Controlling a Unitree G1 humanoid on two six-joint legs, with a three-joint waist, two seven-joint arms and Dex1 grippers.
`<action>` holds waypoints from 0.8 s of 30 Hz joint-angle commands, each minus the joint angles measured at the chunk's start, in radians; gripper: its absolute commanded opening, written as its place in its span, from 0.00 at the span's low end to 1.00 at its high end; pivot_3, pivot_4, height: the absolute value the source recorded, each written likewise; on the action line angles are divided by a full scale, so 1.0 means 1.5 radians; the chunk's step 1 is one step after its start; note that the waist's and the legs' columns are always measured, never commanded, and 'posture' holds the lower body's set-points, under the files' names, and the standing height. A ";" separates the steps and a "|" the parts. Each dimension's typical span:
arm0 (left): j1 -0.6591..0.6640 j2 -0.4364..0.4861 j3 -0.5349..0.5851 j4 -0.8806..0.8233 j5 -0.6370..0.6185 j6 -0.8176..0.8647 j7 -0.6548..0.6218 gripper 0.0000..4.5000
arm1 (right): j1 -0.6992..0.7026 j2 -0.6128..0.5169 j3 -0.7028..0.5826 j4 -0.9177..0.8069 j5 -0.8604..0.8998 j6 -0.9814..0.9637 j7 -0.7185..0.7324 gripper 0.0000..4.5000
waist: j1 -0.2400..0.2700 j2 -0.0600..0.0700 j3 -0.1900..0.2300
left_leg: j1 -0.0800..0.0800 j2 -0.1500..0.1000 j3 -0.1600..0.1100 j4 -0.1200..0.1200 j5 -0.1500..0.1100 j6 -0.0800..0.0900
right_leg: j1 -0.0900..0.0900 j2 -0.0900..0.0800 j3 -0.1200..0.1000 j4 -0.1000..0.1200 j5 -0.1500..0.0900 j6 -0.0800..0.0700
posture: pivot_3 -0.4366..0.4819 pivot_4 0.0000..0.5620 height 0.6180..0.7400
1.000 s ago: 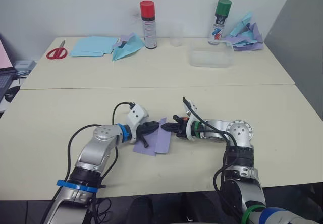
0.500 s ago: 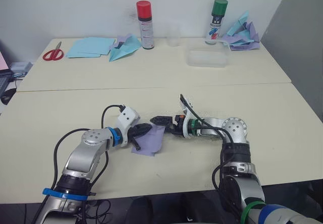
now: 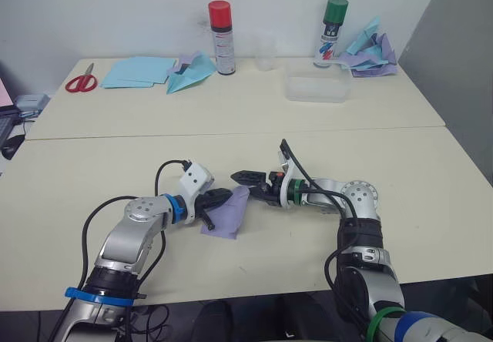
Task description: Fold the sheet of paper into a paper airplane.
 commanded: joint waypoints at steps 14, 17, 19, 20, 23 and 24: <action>0.032 0.016 -0.033 0.023 0.028 0.006 0.006 0.00 | -0.014 0.081 0.007 0.014 0.064 -0.013 -0.013 0.01 | 0.000 0.000 0.000 | 0.000 0.000 0.000 0.000 0.000 0.000 | 0.000 0.000 0.000 0.000 0.000 0.000 | 0.48 0.27 1.00; 0.031 0.016 -0.034 0.024 0.029 0.004 0.006 0.00 | -0.012 0.079 0.017 0.016 0.061 -0.014 -0.012 0.01 | 0.000 0.000 0.000 | 0.000 0.000 0.000 0.000 0.000 0.000 | 0.000 0.000 0.000 0.000 0.000 0.000 | 0.48 0.27 1.00; 0.031 0.016 -0.036 0.025 0.029 0.003 0.006 0.00 | -0.012 0.074 0.027 0.015 0.054 -0.015 -0.014 0.01 | 0.000 0.000 0.000 | 0.000 0.000 0.000 0.000 0.000 0.000 | 0.000 0.000 0.000 0.000 0.000 0.000 | 0.48 0.27 1.00; 0.031 0.016 -0.037 0.026 0.029 0.002 0.007 0.00 | -0.011 0.072 0.030 0.016 0.051 -0.017 -0.015 0.01 | 0.000 0.000 0.000 | 0.000 0.000 0.000 0.000 0.000 0.000 | 0.000 0.000 0.000 0.000 0.000 0.000 | 0.48 0.27 1.00; 0.030 0.016 -0.038 0.028 0.029 0.000 0.007 0.00 | -0.012 0.058 0.038 0.016 0.044 -0.022 -0.015 0.01 | 0.000 0.000 0.000 | 0.000 0.000 0.000 0.000 0.000 0.000 | 0.000 0.000 0.000 0.000 0.000 0.000 | 0.48 0.27 1.00; 0.029 0.016 -0.039 0.028 0.029 0.000 0.007 0.00 | -0.013 0.052 0.040 0.016 0.041 -0.024 -0.013 0.01 | 0.000 0.000 0.000 | 0.000 0.000 0.000 0.000 0.000 0.000 | 0.000 0.000 0.000 0.000 0.000 0.000 | 0.48 0.27 1.00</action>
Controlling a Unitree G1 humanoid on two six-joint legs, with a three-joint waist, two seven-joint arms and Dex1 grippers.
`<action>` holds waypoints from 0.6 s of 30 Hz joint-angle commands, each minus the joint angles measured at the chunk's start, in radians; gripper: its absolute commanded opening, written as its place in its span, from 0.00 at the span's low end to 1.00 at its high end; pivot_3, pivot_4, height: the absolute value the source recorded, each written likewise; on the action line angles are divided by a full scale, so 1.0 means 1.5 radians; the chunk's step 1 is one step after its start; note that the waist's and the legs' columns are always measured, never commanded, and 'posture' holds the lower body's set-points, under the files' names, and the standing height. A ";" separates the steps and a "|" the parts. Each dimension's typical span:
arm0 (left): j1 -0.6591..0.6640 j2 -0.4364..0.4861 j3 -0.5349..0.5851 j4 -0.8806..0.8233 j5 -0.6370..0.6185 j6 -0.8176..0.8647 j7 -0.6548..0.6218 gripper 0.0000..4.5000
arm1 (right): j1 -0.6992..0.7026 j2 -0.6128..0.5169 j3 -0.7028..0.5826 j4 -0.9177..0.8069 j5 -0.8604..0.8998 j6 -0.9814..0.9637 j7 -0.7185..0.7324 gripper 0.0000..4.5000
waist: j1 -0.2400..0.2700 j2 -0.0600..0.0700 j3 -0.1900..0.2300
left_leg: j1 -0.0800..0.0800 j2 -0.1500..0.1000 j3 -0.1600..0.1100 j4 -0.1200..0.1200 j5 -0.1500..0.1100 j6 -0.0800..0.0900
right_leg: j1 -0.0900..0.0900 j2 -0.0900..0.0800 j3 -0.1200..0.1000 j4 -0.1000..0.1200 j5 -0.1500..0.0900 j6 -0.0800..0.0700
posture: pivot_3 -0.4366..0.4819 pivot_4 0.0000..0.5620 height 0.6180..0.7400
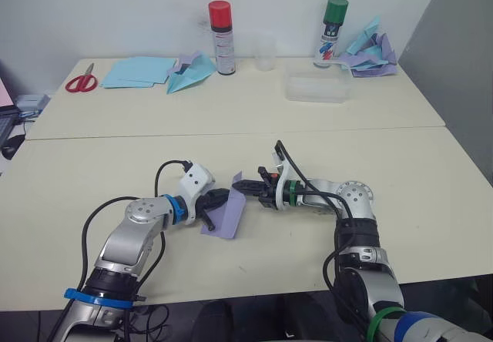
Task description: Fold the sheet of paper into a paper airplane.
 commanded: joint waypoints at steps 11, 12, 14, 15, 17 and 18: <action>0.017 0.012 -0.024 0.040 0.025 0.012 -0.004 0.00 | -0.015 -0.008 -0.040 -0.049 0.037 0.069 -0.006 0.35 | 0.001 0.000 0.000 | 0.000 0.000 0.000 0.000 0.000 0.000 | 0.000 0.000 0.000 0.000 0.000 0.000 | 0.48 0.27 1.00; 0.017 0.012 -0.024 0.041 0.025 0.012 -0.004 0.00 | -0.014 -0.010 -0.049 -0.057 0.045 0.081 -0.012 0.35 | 0.001 0.000 0.000 | 0.000 0.000 0.000 0.000 0.000 0.000 | 0.000 0.000 0.000 0.000 0.000 0.000 | 0.48 0.27 1.00; 0.017 0.013 -0.024 0.041 0.024 0.011 -0.005 0.00 | -0.013 -0.009 -0.068 -0.070 0.060 0.101 -0.024 0.35 | 0.001 0.000 0.000 | 0.000 0.000 0.000 0.000 0.000 0.000 | 0.000 0.000 0.000 0.000 0.000 0.000 | 0.48 0.27 1.00; 0.016 0.013 -0.024 0.043 0.023 0.010 -0.005 0.00 | -0.014 -0.007 -0.078 -0.076 0.070 0.110 -0.030 0.35 | 0.001 0.000 0.000 | 0.000 0.000 0.000 0.000 0.000 0.000 | 0.000 0.000 0.000 0.000 0.000 0.000 | 0.48 0.27 1.00; 0.014 0.013 -0.024 0.045 0.023 0.009 -0.006 0.00 | -0.014 -0.001 -0.098 -0.086 0.092 0.123 -0.044 0.35 | 0.001 0.000 0.000 | 0.000 0.000 0.000 0.000 0.000 0.000 | 0.000 0.000 0.000 0.000 0.000 0.000 | 0.48 0.27 1.00; 0.013 0.013 -0.025 0.046 0.022 0.009 -0.006 0.00 | -0.015 0.004 -0.112 -0.089 0.109 0.125 -0.053 0.35 | 0.001 0.000 0.000 | 0.000 0.000 0.000 0.000 0.000 0.000 | 0.000 0.000 0.000 0.000 0.000 0.000 | 0.48 0.27 1.00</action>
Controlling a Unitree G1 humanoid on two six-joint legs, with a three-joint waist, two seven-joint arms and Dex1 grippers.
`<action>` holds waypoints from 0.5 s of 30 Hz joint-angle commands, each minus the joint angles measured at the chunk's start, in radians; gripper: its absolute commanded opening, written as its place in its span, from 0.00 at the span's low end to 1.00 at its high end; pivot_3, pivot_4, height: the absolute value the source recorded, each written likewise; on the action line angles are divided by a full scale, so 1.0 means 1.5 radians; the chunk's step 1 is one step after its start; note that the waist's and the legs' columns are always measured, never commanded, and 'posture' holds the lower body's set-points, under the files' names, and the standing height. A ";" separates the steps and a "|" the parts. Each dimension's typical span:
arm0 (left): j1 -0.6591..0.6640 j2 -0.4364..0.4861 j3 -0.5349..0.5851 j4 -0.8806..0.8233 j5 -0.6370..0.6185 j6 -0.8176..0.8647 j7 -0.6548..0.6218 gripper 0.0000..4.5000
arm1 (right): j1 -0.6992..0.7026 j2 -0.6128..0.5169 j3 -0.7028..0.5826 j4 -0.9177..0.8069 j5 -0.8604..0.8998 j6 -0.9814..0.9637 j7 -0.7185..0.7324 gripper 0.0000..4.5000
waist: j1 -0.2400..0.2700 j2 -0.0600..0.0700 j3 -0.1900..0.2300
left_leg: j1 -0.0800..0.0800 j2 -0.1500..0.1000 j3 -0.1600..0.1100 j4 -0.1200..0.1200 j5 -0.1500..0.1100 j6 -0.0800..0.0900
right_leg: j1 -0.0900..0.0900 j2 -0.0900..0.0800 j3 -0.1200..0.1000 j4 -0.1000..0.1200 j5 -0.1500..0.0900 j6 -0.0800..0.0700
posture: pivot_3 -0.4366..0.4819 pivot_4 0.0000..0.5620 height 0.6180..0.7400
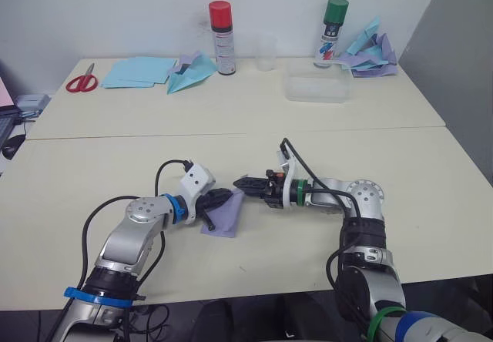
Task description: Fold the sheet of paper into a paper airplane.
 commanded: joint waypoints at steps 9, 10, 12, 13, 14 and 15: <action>0.015 0.010 -0.020 0.041 0.024 0.014 -0.009 0.00 | 0.006 0.005 -0.051 -0.034 0.143 0.002 -0.091 0.35 | 0.000 0.000 0.000 | 0.000 0.000 0.000 0.000 0.000 0.000 | 0.000 0.000 0.000 0.000 0.000 0.000 | 0.48 0.27 1.00; 0.015 0.011 -0.020 0.041 0.024 0.014 -0.010 0.00 | 0.009 -0.007 -0.051 -0.035 0.134 -0.007 -0.091 0.35 | 0.000 0.000 0.000 | 0.000 0.000 0.000 0.000 0.000 0.000 | 0.000 0.000 0.000 0.000 0.000 0.000 | 0.48 0.27 1.00; 0.015 0.012 -0.020 0.042 0.025 0.014 -0.010 0.00 | 0.011 -0.028 -0.048 -0.035 0.123 -0.021 -0.087 0.27 | 0.000 0.000 0.000 | 0.000 0.000 0.000 0.000 0.000 0.000 | 0.000 0.000 0.000 0.000 0.000 0.000 | 0.48 0.27 1.00; 0.015 0.013 -0.019 0.042 0.025 0.014 -0.010 0.00 | 0.011 -0.043 -0.042 -0.038 0.114 -0.026 -0.078 0.22 | 0.000 0.000 0.000 | 0.000 0.000 0.000 0.000 0.000 0.000 | 0.000 0.000 0.000 0.000 0.000 0.000 | 0.48 0.27 1.00; 0.016 0.013 -0.018 0.041 0.025 0.014 -0.010 0.00 | 0.013 -0.062 -0.031 -0.044 0.097 -0.036 -0.065 0.15 | 0.000 0.000 0.000 | 0.000 0.000 0.000 0.000 0.000 0.000 | 0.000 0.000 0.000 0.000 0.000 0.000 | 0.48 0.27 1.00; 0.017 0.014 -0.018 0.040 0.025 0.014 -0.010 0.00 | 0.016 -0.088 -0.011 -0.053 0.073 -0.045 -0.044 0.07 | 0.000 0.000 0.000 | 0.000 -0.001 0.000 0.000 0.000 0.000 | 0.000 0.000 0.000 0.000 0.000 0.000 | 0.48 0.27 1.00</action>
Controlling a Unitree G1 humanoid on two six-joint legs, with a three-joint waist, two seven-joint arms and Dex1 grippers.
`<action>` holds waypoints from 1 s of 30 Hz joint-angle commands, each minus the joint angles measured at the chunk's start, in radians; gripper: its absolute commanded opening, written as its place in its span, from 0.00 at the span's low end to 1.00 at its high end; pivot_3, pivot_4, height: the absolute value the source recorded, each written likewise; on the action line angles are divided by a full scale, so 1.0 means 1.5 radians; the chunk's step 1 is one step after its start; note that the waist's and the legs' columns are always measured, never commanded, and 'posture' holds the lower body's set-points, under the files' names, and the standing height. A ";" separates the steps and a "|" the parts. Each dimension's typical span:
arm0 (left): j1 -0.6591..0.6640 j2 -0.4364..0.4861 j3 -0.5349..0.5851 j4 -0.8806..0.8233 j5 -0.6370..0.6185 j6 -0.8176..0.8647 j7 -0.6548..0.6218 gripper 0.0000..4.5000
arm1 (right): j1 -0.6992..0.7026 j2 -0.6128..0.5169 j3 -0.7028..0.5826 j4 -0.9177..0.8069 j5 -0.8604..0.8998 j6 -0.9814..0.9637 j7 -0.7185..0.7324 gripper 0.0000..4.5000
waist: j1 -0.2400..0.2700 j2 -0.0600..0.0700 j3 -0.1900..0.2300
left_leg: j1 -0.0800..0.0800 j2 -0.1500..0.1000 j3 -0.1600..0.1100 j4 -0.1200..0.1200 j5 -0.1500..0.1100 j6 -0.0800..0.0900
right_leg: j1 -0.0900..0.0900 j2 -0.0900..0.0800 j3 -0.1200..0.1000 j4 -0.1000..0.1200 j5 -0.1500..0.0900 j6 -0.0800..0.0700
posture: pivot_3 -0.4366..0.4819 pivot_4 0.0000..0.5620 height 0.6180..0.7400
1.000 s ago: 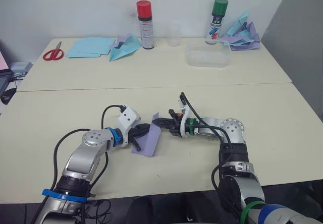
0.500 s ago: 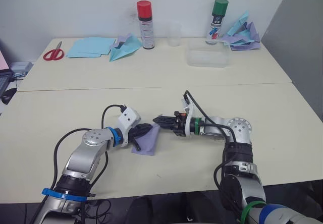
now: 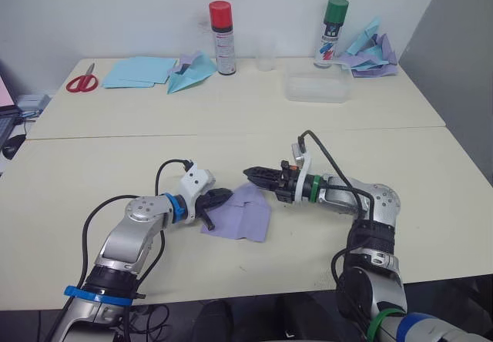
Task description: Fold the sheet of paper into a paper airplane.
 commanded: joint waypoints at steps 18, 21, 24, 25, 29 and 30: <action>0.029 0.016 -0.019 0.027 0.024 0.018 0.000 0.00 | 0.078 -0.103 0.049 -0.073 -0.019 0.074 0.056 0.70 | 0.000 0.000 0.000 | 0.001 0.001 0.001 0.000 0.000 0.000 | 0.000 0.000 0.001 0.001 0.000 0.000 | 0.48 0.27 1.00; 0.032 0.017 -0.018 0.025 0.024 0.018 0.001 0.00 | 0.100 -0.103 0.053 -0.065 0.056 0.074 -0.007 0.89 | -0.001 0.000 0.000 | 0.001 0.001 0.001 0.000 0.000 0.000 | 0.000 0.000 0.001 0.001 0.000 0.000 | 0.48 0.27 1.00; 0.036 0.019 -0.016 0.023 0.024 0.019 0.002 0.00 | 0.118 -0.105 0.056 -0.060 0.129 0.073 -0.073 0.89 | -0.001 0.000 0.000 | 0.001 0.001 0.001 0.000 0.000 0.000 | 0.000 0.000 0.001 0.001 0.000 0.000 | 0.48 0.27 1.00; 0.037 0.019 -0.016 0.022 0.024 0.019 0.002 0.00 | 0.126 -0.110 0.066 -0.060 0.161 0.065 -0.096 0.89 | -0.001 0.000 0.000 | 0.001 0.001 0.001 0.000 0.000 0.000 | 0.000 0.000 0.001 0.001 0.000 0.000 | 0.48 0.27 1.00; 0.043 0.019 -0.014 0.016 0.023 0.020 0.005 0.00 | 0.170 -0.150 0.151 -0.071 0.318 -0.013 -0.196 0.89 | -0.001 0.000 0.000 | 0.001 0.001 0.001 0.000 0.000 0.000 | 0.000 0.000 0.001 0.001 0.000 0.000 | 0.48 0.27 1.00; 0.044 0.020 -0.014 0.015 0.023 0.020 0.005 0.00 | 0.178 -0.160 0.178 -0.077 0.359 -0.043 -0.221 0.89 | -0.002 0.000 0.000 | 0.001 0.001 0.001 0.000 0.000 0.000 | 0.000 0.000 0.001 0.001 0.000 0.000 | 0.48 0.27 1.00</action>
